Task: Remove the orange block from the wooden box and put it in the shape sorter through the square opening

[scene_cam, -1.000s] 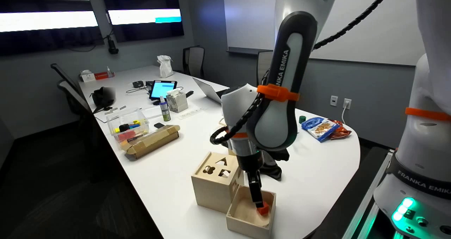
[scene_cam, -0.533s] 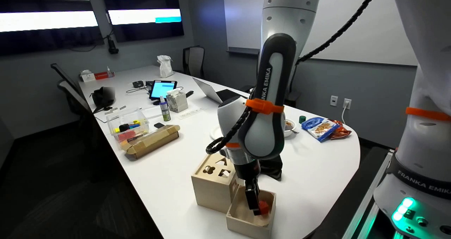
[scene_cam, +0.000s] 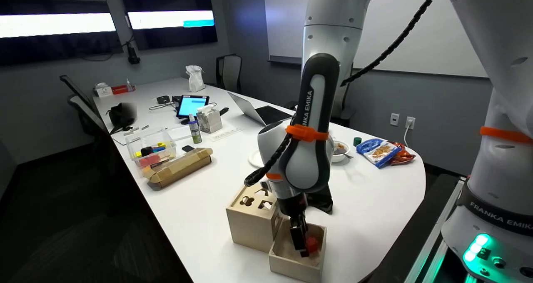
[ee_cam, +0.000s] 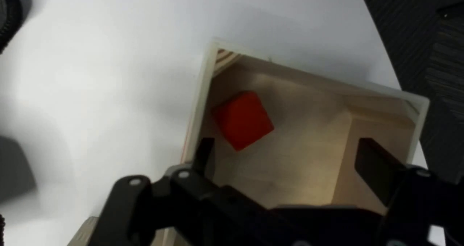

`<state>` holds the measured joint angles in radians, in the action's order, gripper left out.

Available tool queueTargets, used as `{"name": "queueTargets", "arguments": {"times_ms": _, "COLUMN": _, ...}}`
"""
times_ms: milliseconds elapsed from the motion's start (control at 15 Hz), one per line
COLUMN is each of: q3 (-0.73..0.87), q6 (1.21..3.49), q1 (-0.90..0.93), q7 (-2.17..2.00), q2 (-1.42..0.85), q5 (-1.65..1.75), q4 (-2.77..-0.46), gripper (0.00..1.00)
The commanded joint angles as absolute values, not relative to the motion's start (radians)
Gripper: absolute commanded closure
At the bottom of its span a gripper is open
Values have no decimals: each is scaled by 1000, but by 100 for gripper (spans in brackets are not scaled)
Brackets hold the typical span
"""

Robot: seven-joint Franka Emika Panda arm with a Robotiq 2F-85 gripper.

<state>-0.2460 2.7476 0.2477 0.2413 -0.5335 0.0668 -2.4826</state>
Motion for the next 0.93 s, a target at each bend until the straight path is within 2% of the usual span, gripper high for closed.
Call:
{"name": "queueTargets", "arguments": {"times_ms": 0, "q3": -250, "q6": 2734, "q1": 230, "q7": 274, "q2": -555, "q5": 121, "q4": -2464, "gripper": 0}}
{"name": "queueTargets", "arguments": {"times_ms": 867, "q3": -206, "q6": 2692, "q1": 284, "q7": 322, "q2": -532, "q5": 357, "q4": -2472, "gripper": 0}}
